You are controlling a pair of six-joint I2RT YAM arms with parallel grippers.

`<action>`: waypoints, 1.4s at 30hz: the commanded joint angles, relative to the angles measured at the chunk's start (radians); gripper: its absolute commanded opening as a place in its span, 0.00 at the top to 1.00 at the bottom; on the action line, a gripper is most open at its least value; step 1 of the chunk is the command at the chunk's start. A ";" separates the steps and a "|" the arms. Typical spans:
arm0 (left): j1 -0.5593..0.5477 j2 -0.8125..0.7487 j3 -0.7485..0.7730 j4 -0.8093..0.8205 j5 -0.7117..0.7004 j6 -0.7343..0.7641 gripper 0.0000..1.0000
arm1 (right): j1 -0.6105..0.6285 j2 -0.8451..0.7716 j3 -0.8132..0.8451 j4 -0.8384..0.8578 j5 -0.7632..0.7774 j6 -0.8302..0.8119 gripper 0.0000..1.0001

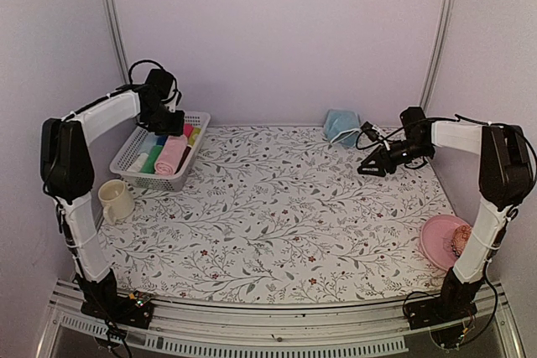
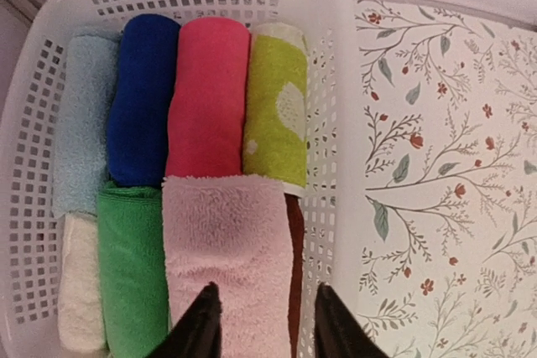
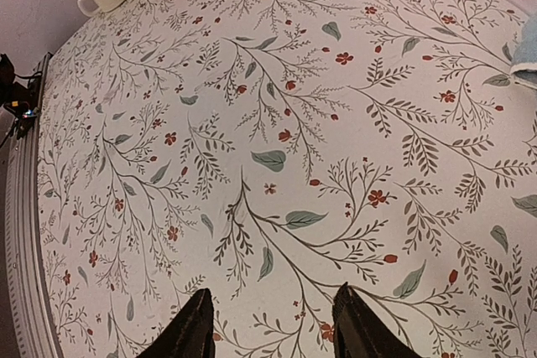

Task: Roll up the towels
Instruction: Place the towel in the bin, then pick up the towel from the corner of the board.

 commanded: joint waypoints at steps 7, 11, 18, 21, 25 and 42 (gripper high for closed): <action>-0.013 -0.021 -0.033 0.066 -0.008 0.003 0.89 | 0.002 0.027 0.030 -0.018 -0.012 -0.006 0.53; -0.008 -0.017 -0.056 0.087 -0.036 -0.003 0.94 | 0.003 0.028 0.030 -0.019 -0.013 -0.008 0.53; -0.024 -0.094 -0.168 0.194 -0.049 -0.020 0.61 | 0.003 0.025 0.023 0.002 0.028 -0.002 0.50; -0.045 -0.160 -0.206 0.222 -0.053 -0.025 0.48 | 0.002 0.009 0.010 0.045 0.090 0.023 0.45; -0.098 -0.239 -0.268 0.242 -0.049 -0.033 0.29 | 0.003 -0.006 0.007 0.103 0.221 0.070 0.35; -0.233 -0.087 -0.327 0.483 0.110 -0.078 0.03 | 0.000 0.263 0.470 0.271 0.614 0.348 0.01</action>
